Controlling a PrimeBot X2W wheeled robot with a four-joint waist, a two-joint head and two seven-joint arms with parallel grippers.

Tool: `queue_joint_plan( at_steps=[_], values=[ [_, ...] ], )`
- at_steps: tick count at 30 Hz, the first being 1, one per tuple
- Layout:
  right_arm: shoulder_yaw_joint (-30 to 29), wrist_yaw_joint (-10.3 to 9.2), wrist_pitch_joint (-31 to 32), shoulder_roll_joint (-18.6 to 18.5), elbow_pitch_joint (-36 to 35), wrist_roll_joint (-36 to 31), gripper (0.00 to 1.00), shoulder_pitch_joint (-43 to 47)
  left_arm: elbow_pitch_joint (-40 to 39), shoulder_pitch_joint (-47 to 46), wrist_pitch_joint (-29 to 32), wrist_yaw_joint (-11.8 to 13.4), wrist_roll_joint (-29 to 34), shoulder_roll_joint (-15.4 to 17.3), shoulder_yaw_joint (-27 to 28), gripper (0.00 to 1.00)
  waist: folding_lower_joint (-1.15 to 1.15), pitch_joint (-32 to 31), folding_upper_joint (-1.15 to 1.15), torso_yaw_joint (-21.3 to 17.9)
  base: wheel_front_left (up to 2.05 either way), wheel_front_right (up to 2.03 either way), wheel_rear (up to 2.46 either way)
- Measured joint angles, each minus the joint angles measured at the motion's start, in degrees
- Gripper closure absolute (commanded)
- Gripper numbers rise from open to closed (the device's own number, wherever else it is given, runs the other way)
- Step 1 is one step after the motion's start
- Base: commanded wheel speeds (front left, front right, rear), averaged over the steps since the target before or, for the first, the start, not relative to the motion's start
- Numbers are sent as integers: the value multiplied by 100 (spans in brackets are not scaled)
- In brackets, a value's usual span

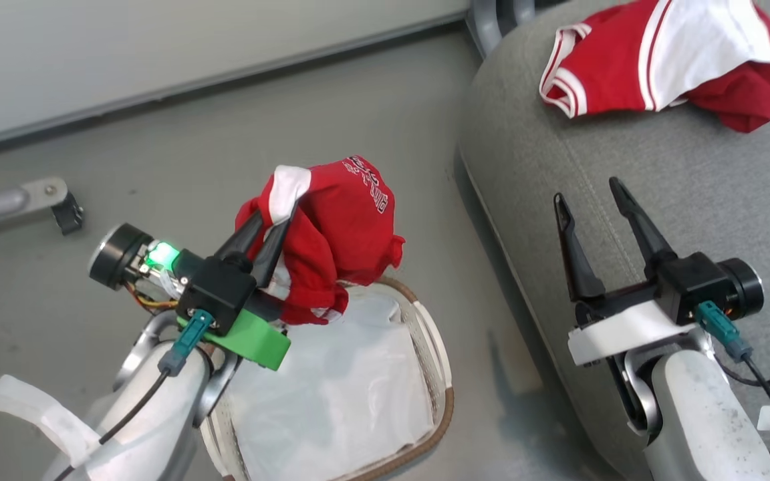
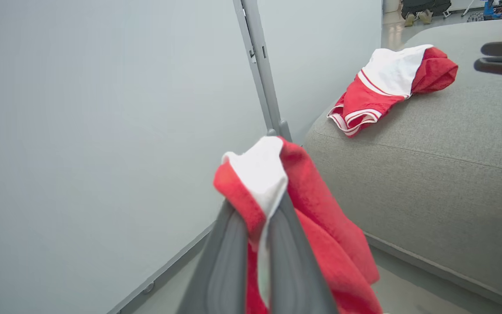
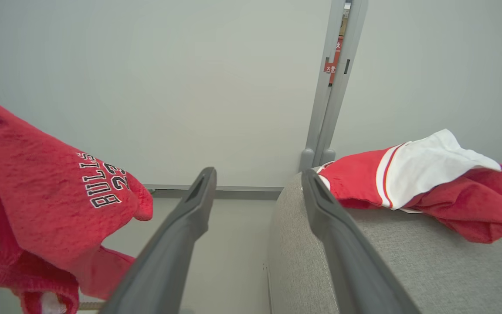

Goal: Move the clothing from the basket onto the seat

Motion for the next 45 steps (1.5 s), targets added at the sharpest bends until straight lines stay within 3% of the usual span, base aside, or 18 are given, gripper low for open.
queue_joint_plan(
  at_steps=[7, 12, 26, 38, 39, 40, 41, 42, 43, 45],
  values=[
    [198, 0, 0, -1, 111, -36, 0, 192, -563, -722, 249, -100, 113, 276, 4, 100, 0, -581, 0, 42, 0, 0, 0],
    [498, 0, 0, 0, 187, -34, 0, 191, -778, -1305, 481, -123, 93, 267, 34, 100, 0, -839, 0, 77, 0, 0, 0],
    [1849, 0, -1, 1, 537, 627, 0, -31, -929, -2417, 955, -143, 64, -12, -59, 100, 0, -1091, 0, 69, 0, 0, 0],
    [2236, 0, -1, 1, 1313, 716, 0, -1136, -1116, -2701, 1152, -181, -104, -308, -390, 100, 0, -1172, 0, 312, 0, 0, 0],
    [2238, 0, 0, 3, 1346, 699, 7, -1201, -1118, -2700, 1151, -181, -132, -327, -415, 100, 0, -1178, 0, 332, 0, 0, 0],
    [2237, 0, 0, 2, 1374, 682, 53, -1268, -1118, -2700, 1151, -182, -165, -342, -453, 100, 0, -1186, 0, 359, 0, 0, 0],
    [2223, 0, 0, 1, 1389, 680, 77, -1319, -1112, -2691, 1152, -185, -201, -352, -493, 100, 0, -1193, 0, 385, 0, 0, 0],
    [2208, 0, 0, 1, 1405, 679, 92, -1356, -1101, -2670, 1152, -188, -229, -353, -516, 100, 0, -1200, 0, 410, 0, 0, 0],
    [2193, 0, 0, 3, 1413, 676, 100, -1371, -1089, -2634, 1152, -188, -242, -349, -522, 100, 0, -1204, 0, 430, 0, 0, 0],
    [2147, 0, 0, 2, 1416, 660, 100, -1370, -1032, -2474, 1140, -166, -301, -335, -525, 100, 0, -1214, 0, 472, 0, 0, 0]
  ],
)
